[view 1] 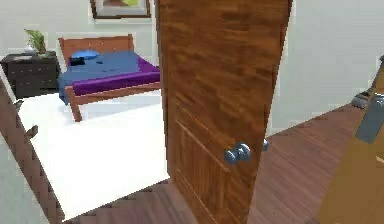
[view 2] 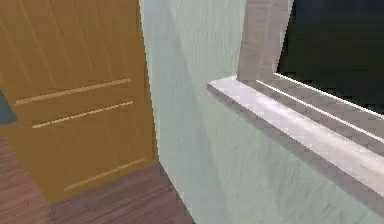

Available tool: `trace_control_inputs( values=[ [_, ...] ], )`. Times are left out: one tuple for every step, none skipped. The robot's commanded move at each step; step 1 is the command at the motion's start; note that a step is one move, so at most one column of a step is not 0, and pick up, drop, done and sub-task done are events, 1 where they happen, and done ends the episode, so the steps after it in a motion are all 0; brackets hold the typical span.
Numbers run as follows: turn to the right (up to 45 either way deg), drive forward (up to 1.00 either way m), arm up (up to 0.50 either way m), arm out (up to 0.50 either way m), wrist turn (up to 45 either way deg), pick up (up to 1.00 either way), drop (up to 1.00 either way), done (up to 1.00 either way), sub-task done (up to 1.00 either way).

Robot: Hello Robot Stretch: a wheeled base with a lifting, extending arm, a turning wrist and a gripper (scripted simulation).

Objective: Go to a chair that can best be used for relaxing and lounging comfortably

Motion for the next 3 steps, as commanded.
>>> trace_control_inputs(
  values=[
    [45.0,0.0,0.0,0.0,0.0,0.0,0.0,0.0,0.0],
    [6.0,0.0,0.0,0.0,0.0,0.0,0.0,0.0,0.0],
    [0.0,0.9,0.0,0.0,0.0,0.0,0.0,0.0,0.0]
  ],
)
